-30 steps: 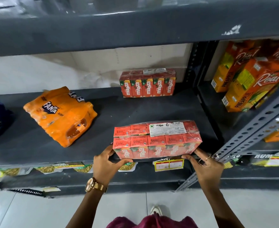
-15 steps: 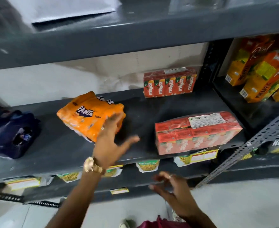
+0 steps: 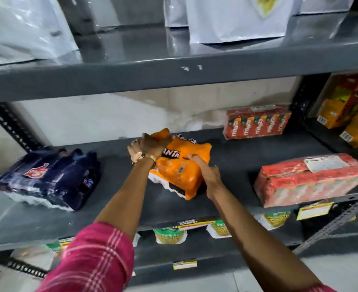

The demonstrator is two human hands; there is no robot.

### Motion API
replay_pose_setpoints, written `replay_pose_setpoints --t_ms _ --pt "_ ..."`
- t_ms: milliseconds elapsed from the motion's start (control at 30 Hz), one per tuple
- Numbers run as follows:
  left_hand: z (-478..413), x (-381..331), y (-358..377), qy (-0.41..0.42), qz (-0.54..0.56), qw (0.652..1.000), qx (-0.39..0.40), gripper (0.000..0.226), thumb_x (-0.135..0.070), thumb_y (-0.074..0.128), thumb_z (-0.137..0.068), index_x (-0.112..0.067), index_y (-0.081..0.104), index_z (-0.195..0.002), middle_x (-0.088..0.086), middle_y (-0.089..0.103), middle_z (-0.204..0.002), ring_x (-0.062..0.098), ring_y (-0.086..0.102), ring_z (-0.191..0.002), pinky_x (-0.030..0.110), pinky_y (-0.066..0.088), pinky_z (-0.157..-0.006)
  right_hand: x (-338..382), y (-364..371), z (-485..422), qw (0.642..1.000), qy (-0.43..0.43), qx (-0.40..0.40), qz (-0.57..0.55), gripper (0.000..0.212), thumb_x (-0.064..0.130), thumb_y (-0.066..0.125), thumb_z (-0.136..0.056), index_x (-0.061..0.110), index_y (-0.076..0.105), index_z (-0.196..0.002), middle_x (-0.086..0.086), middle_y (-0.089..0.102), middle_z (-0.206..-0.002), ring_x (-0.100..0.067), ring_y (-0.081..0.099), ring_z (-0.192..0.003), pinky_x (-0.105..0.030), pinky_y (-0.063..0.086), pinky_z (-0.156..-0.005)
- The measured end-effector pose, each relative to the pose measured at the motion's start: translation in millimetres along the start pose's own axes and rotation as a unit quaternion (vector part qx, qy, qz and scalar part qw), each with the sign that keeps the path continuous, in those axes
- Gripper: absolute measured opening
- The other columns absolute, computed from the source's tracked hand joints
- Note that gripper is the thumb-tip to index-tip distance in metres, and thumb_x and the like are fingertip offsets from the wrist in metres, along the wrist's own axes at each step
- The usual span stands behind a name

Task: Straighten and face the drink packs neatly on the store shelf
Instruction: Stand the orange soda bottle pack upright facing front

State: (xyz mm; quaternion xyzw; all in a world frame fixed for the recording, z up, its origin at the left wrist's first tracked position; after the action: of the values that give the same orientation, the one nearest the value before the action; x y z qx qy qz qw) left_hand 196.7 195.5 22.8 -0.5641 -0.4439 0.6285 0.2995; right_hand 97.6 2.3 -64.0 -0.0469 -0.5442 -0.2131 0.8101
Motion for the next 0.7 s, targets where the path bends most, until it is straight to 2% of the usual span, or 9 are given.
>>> replay_pose_setpoints --t_ms 67,133,200,300,367,467,567,633,700 --pt "5 9 -3 0.013 0.045 0.999 -0.02 0.098 -0.09 0.041 -0.059 -0.009 0.054 -0.113 0.019 0.061 -0.119 0.038 0.054 -0.114 0.046 0.036 -0.097 -2 0 2 0.999 -0.044 -0.028 0.003 0.072 0.058 0.084 -0.044 0.023 0.052 -0.098 -0.008 0.056 -0.121 -0.024 0.06 -0.102 -0.041 0.051 -0.085" --pt "12 24 -7 0.029 0.125 0.99 -0.06 0.092 -0.089 0.041 -0.059 -0.013 0.054 -0.109 0.014 0.063 -0.112 0.036 0.056 -0.108 0.048 0.04 -0.096 1 3 16 0.989 -0.134 -0.058 0.016 0.097 0.059 0.086 -0.035 0.021 0.05 -0.116 -0.006 0.047 -0.125 -0.024 0.059 -0.108 -0.045 0.052 -0.09" --pt "20 43 -8 0.032 0.244 0.965 -0.087 0.081 -0.087 0.04 -0.062 -0.018 0.052 -0.102 0.007 0.064 -0.104 0.033 0.057 -0.101 0.049 0.041 -0.094 5 9 34 0.968 -0.243 -0.051 0.036 0.107 0.051 0.088 -0.04 0.021 0.038 -0.13 -0.004 0.041 -0.128 -0.019 0.056 -0.114 -0.037 0.052 -0.091" --pt "22 62 15 0.026 0.395 0.918 -0.012 0.058 -0.085 0.04 -0.066 -0.036 0.048 -0.097 0.0 0.06 -0.107 0.027 0.053 -0.108 0.05 0.038 -0.099 7 16 53 0.932 -0.342 -0.034 0.111 0.112 0.042 0.09 -0.045 0.027 0.026 -0.135 0.003 0.04 -0.136 -0.007 0.048 -0.123 -0.018 0.047 -0.096" --pt "23 65 25 0.02 0.434 0.897 0.082 0.056 -0.09 0.039 -0.062 -0.05 0.043 -0.101 0.001 0.056 -0.12 0.027 0.052 -0.115 0.054 0.042 -0.098 4 24 62 0.912 -0.373 -0.028 0.167 0.117 0.044 0.09 -0.044 0.037 0.018 -0.136 0.007 0.035 -0.137 -0.006 0.043 -0.127 -0.022 0.044 -0.104" --pt "23 51 13 0.055 0.351 0.921 0.157 0.09 -0.089 0.032 -0.066 -0.023 0.038 -0.128 0.006 0.054 -0.127 0.026 0.058 -0.108 0.042 0.047 -0.091 1 28 64 0.906 -0.375 -0.038 0.191 0.124 0.047 0.093 -0.042 0.044 0.014 -0.138 0.002 0.033 -0.144 -0.016 0.04 -0.133 -0.044 0.043 -0.107" --pt "11 50 -4 0.001 0.18 0.974 0.14 0.079 -0.07 0.026 -0.087 0.0 0.058 -0.106 0.021 0.068 -0.099 0.036 0.066 -0.094 0.042 0.051 -0.089 -2 26 57 0.936 -0.325 -0.016 0.137 0.139 0.045 0.096 -0.034 0.04 0.011 -0.144 0.003 0.036 -0.147 -0.016 0.042 -0.134 -0.046 0.044 -0.106" --pt "16 40 -1 -0.022 0.22 0.946 0.236 0.079 -0.068 0.029 -0.088 0.002 0.064 -0.097 0.022 0.072 -0.078 0.029 0.072 -0.069 0.044 0.059 -0.079 -7 26 59 0.945 -0.302 -0.025 0.121 0.138 0.052 0.094 -0.031 0.039 0.016 -0.144 0.002 0.043 -0.143 -0.019 0.047 -0.129 -0.047 0.049 -0.101" --pt "16 27 0 0.018 0.283 0.923 0.262 0.067 -0.066 0.029 -0.09 -0.01 0.065 -0.097 0.022 0.073 -0.085 0.023 0.071 -0.066 0.048 0.055 -0.088 -16 25 70 0.948 -0.297 -0.041 0.106 0.122 0.058 0.09 -0.036 0.035 0.03 -0.14 0.003 0.05 -0.135 -0.016 0.053 -0.12 -0.038 0.053 -0.092"
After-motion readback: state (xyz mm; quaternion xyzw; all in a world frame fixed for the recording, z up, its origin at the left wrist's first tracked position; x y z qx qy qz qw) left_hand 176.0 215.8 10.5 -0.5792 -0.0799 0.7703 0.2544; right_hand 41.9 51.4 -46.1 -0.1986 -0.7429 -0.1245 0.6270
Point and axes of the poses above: each hand's wrist, its own z-axis away from the middle knuckle, its own y-axis out of the palm, x = y × z, the point moved 8 cm from there along -z, towards the middle knuckle
